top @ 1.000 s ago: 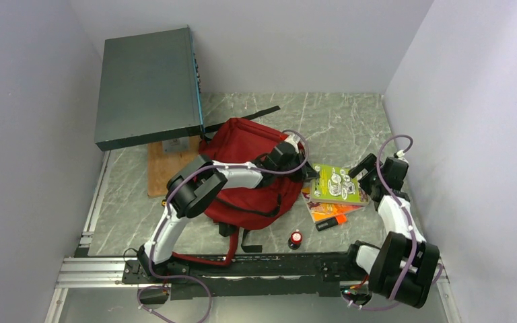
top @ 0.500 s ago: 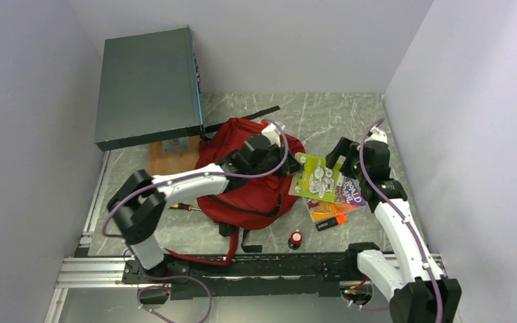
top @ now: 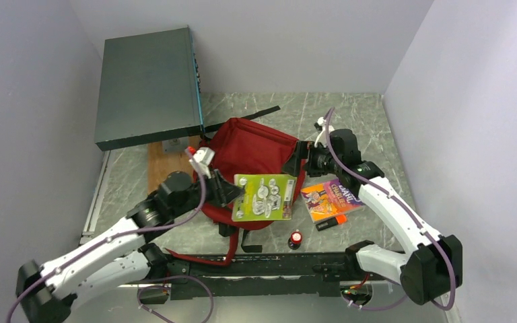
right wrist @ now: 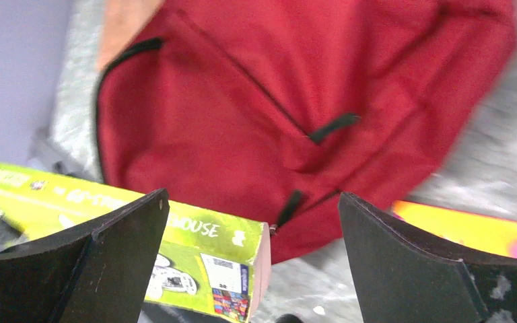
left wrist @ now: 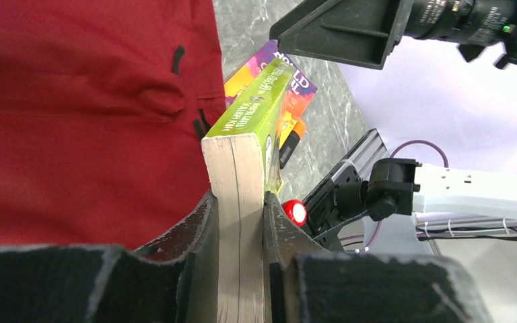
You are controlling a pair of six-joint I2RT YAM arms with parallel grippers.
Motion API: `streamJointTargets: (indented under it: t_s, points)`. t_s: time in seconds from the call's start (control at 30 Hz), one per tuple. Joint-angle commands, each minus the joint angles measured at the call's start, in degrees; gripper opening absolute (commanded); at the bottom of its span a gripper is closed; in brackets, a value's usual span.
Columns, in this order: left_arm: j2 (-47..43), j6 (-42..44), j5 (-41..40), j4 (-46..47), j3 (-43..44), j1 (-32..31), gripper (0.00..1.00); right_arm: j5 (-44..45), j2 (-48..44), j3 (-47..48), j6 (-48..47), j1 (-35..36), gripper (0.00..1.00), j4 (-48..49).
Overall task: Pack the student bag
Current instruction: Pick up the book from the center of the board.
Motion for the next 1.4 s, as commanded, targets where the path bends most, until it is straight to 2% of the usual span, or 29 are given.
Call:
streamJointTargets:
  t_s: [0.0, 0.07, 0.13, 0.27, 0.43, 0.67, 0.9, 1.1, 1.17, 1.23, 1.37]
  points:
    - [-13.17, 3.34, 3.68, -6.21, -0.35, 4.38, 0.00, -19.37, 1.66, -2.35, 4.95, 0.05, 1.00, 13.48]
    - [-18.20, 4.27, 4.21, -9.51, 0.39, 6.13, 0.00, -26.11, 3.52, -3.70, 8.63, 0.04, 1.00, 19.35]
    - [-21.34, 5.07, 3.15, -12.16, 2.18, 6.98, 0.00, -28.69, 4.55, -5.00, 10.86, 0.23, 1.00, 23.59]
    - [-22.65, 3.32, -1.70, -17.44, 5.05, 7.76, 0.00, -32.91, 2.98, -8.85, 16.61, 0.36, 1.00, 35.32]
    - [-24.11, -0.85, -2.01, -14.84, 5.39, 7.98, 0.00, -37.03, 2.32, -12.58, 23.27, 1.76, 1.00, 49.76]
    - [-25.66, -3.88, 0.89, -11.15, 8.11, 8.08, 0.00, -40.22, 5.59, -14.02, 27.23, 6.62, 1.00, 61.32]
    - [-28.34, -8.71, 1.69, -3.78, 4.90, 8.08, 0.00, -41.55, 8.25, -12.65, 30.67, 11.51, 0.99, 65.93]
    - [-29.41, -8.84, 0.60, -5.93, 5.84, 8.07, 0.00, -34.02, 5.97, -10.50, 20.06, 11.39, 1.00, 48.82]
    - [-29.96, -9.11, 0.08, -6.04, 5.63, 8.11, 0.00, -33.84, 5.83, -10.31, 20.33, 11.22, 1.00, 48.99]
    - [-30.64, -9.00, -1.06, -6.83, 5.71, 8.13, 0.00, -30.87, 5.20, -9.59, 18.70, 11.17, 1.00, 44.77]
    - [-32.11, -9.02, -2.29, -7.34, 5.62, 8.06, 0.00, -33.36, 6.06, -11.04, 23.44, 11.26, 1.00, 50.77]
